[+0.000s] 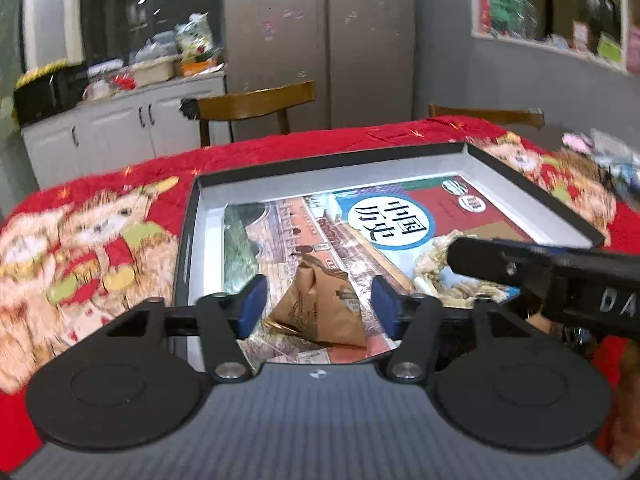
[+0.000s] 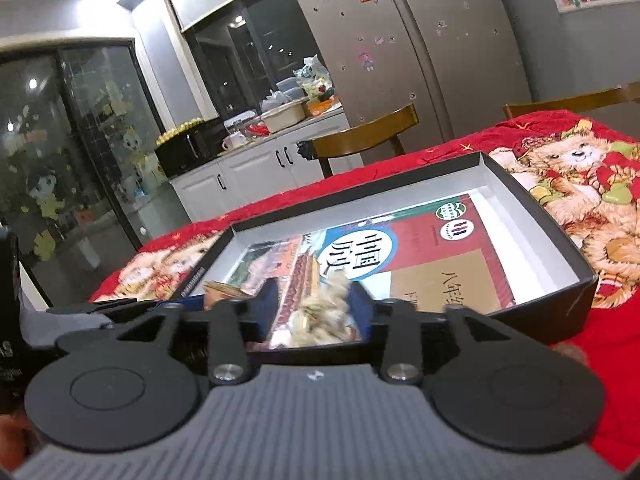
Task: Organize objects
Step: 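Lower bag into black box and open left tool while right releases scrunchie inside, then raise both open tools away from the black box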
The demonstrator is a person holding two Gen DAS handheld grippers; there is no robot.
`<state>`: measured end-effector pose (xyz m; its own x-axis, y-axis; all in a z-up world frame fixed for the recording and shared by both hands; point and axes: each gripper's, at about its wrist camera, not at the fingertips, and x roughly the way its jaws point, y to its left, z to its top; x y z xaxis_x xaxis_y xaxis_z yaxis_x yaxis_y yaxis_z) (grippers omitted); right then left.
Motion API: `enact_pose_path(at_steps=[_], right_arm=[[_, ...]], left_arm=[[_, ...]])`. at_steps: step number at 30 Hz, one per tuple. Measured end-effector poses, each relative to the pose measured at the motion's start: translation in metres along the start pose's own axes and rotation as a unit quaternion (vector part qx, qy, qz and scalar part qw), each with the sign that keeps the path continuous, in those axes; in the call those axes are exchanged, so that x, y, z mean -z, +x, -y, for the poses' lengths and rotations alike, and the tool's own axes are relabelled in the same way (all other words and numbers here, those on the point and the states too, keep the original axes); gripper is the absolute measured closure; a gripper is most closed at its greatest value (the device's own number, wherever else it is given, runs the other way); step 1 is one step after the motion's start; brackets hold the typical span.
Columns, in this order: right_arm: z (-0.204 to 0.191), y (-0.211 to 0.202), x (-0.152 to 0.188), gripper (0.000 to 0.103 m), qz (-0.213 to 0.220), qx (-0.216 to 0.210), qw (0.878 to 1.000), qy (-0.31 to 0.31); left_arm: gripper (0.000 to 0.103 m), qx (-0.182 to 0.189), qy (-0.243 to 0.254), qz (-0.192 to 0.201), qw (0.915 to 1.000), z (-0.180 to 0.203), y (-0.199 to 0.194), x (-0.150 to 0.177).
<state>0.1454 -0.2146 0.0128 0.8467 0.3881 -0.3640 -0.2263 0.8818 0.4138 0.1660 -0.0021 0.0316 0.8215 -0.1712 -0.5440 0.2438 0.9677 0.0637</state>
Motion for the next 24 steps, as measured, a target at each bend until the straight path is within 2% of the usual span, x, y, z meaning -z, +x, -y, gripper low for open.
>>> enact_pose_path(at_steps=[4,6,10,17,21,24], right_arm=[[0.005,-0.009,-0.008,0.030,0.008,-0.019,0.999,0.035],[0.004,-0.014,-0.015,0.025,0.015,-0.017,0.999,0.038],[-0.003,-0.035,-0.039,0.021,0.043,-0.007,0.997,0.056],[-0.021,-0.087,-0.058,0.013,0.085,0.015,0.996,0.020],[-0.025,-0.117,-0.059,0.012,0.070,0.017,0.995,0.064],[-0.034,-0.147,-0.058,0.012,0.079,0.027,0.995,0.059]], left_arm=[[0.033,-0.021,0.031,0.002,0.9993,0.005,-0.005,-0.004],[0.031,-0.023,0.020,0.007,0.9995,0.000,-0.010,-0.007],[0.030,-0.033,-0.010,0.016,0.9993,-0.013,-0.024,-0.019],[0.028,-0.032,-0.070,0.072,0.9945,-0.045,-0.083,-0.047],[0.023,-0.015,-0.084,0.105,0.9908,-0.058,-0.120,-0.062],[0.023,-0.007,-0.080,0.131,0.9882,-0.066,-0.148,-0.071]])
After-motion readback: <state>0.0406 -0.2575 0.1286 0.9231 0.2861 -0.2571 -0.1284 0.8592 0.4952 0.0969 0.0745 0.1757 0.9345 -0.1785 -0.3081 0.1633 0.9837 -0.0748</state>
